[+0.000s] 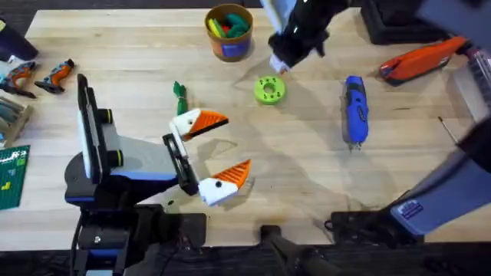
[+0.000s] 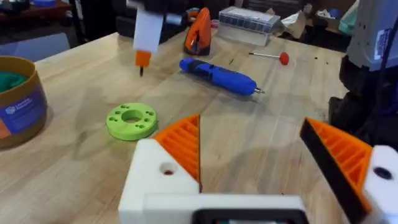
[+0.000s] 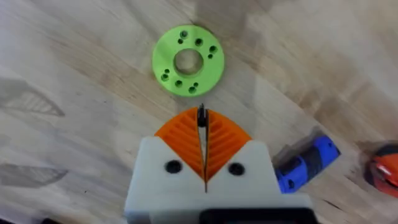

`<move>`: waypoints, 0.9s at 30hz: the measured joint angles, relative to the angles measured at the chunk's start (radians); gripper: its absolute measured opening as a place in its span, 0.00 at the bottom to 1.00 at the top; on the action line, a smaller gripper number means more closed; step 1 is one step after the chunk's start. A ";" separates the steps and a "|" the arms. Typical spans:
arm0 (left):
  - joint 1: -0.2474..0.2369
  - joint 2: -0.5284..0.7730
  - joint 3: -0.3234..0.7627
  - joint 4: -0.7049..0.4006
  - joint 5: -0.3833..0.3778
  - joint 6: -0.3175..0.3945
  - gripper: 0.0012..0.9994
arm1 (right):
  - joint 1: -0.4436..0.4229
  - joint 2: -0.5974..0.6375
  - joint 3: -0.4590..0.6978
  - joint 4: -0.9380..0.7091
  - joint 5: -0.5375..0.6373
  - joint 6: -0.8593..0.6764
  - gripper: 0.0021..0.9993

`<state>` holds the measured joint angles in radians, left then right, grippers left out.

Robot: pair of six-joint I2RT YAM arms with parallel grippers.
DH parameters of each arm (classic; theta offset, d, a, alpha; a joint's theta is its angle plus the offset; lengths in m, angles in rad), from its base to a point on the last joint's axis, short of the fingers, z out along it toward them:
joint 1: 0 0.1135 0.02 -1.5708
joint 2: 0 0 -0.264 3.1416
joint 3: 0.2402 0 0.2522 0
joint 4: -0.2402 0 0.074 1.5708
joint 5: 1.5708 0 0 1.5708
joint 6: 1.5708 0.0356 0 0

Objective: Pick up the gripper from the table and insert it into the empty holder that is missing its gripper. Then pick up a screw, insert it into the mounting hole, and use the screwdriver to tighten it. Finally, clean up the table by picking up the vegetable and placing it into the bucket.

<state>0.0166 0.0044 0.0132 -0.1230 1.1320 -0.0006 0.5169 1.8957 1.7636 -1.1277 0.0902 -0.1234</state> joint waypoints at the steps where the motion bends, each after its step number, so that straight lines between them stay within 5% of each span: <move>1: 0.000 0.000 0.000 0.000 0.000 0.000 0.99 | 0.001 -0.016 0.015 -0.012 0.000 0.000 0.01; 18: 0.000 0.000 0.000 0.000 0.000 0.000 0.99 | 0.155 -0.114 0.354 -0.269 0.003 0.000 0.00; 27: 0.000 0.000 0.000 0.000 0.000 0.000 0.99 | 0.318 -0.116 0.388 -0.273 0.003 0.000 0.00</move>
<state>0.0166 0.0047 0.0132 -0.1230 1.1320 -0.0006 0.8345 1.7798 2.1516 -1.4002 0.0929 -0.1234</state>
